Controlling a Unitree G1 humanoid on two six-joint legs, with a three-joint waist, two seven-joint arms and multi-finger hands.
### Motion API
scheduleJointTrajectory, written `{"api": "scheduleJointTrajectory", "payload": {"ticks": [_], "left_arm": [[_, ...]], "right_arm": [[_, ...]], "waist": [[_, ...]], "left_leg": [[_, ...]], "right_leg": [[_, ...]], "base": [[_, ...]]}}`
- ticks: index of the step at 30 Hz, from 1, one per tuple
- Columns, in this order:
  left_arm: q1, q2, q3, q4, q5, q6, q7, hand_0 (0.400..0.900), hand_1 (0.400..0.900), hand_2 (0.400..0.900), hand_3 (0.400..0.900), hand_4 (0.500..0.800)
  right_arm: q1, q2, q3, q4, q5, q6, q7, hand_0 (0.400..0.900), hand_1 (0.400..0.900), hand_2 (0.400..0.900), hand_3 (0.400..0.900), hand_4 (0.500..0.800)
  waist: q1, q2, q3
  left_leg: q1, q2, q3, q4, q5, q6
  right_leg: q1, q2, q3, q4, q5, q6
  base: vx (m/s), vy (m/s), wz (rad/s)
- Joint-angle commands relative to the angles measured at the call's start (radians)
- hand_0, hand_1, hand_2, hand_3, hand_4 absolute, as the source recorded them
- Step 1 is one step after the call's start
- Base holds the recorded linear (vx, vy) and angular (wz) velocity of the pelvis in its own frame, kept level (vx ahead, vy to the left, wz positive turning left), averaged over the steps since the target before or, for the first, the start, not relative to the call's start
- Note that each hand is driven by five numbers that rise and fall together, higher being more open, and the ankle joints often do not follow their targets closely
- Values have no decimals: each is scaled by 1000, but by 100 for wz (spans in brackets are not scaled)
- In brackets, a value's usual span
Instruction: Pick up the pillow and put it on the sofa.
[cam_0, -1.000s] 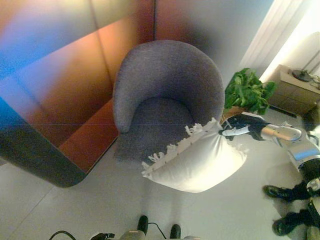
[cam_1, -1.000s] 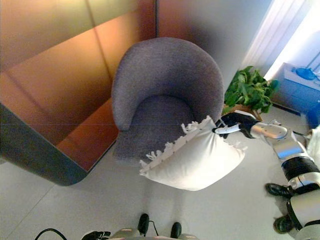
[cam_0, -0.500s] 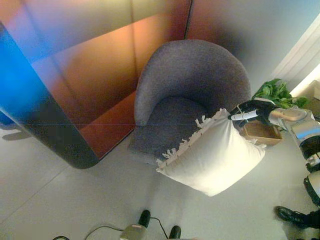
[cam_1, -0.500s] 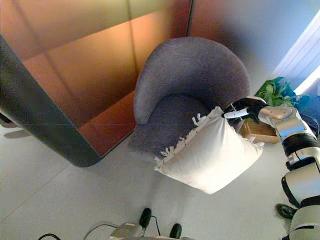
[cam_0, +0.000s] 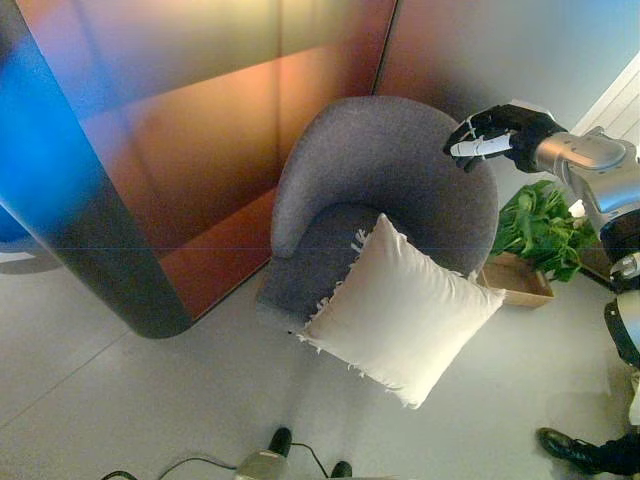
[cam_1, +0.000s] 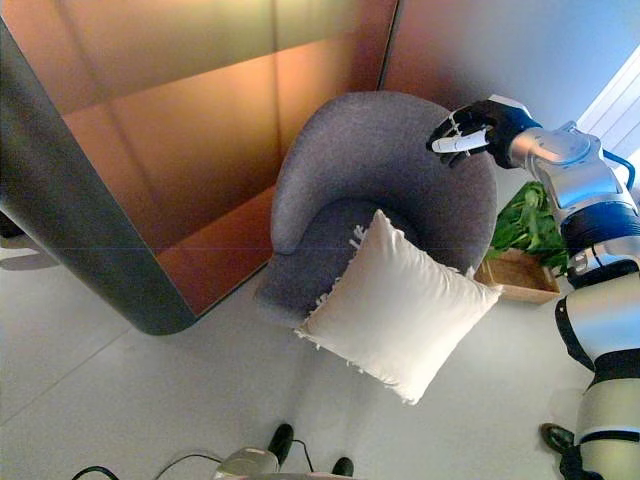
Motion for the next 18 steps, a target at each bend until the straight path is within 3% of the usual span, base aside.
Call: {"api": "scheduleJointTrajectory", "payload": {"ticks": [1, 8, 9, 12, 14, 18], "left_arm": [[16, 7, -32, 65, 17, 16, 13, 900, 900, 900, 900, 800], [13, 18, -8, 80, 3, 3, 12, 900, 900, 900, 900, 800], [14, 17, -7, 82, 1, -3, 16, 900, 900, 900, 900, 800], [3, 24, 8, 92, 11, -23, 14, 900, 900, 900, 900, 800], [4, 24, 9, 91, 5, -49, 12, 900, 900, 900, 900, 800], [6, 7, 24, 76, -15, -77, -3, 900, 900, 900, 900, 800]], "right_arm": [[-215, -36, 70, -12, 36, -52, -86, 400, 400, 400, 400, 500], [-222, -37, 95, 70, -23, 67, -95, 418, 418, 418, 418, 511], [-214, -34, 93, 86, -25, 69, -87, 900, 900, 900, 900, 800], [-166, -36, 73, 122, -55, 96, -29, 900, 900, 900, 900, 800], [-126, -40, 62, 128, -48, 74, -21, 900, 900, 900, 900, 800], [140, -36, -88, 67, -33, 104, 46, 900, 900, 900, 900, 800]], "waist": [[6, -14, -74], [15, -25, -67], [18, -27, -64], [20, -33, -54], [17, -35, -53], [-15, -18, -51]], "left_leg": [[60, -17, 15, -6, -112, -5], [53, -12, 16, -6, -112, -5], [50, -11, 17, -6, -112, -5], [45, -9, 20, -6, -113, -4], [45, -8, 22, -6, -114, -3], [51, -5, 37, -6, -120, 1]], "right_leg": [[4, -5, 24, 9, 27, 44], [-1, -5, 19, 9, 28, 46], [-3, -6, 18, 9, 28, 46], [-9, -5, 11, 11, 29, 46], [-10, -4, 14, 11, 30, 47], [-20, -7, 25, 26, 25, 47]], "base": [[43, -2, 4], [19, 15, 8], [-8, -1, 11], [-23, -24, 7], [-13, -7, -5], [-31, 13, -19]]}}
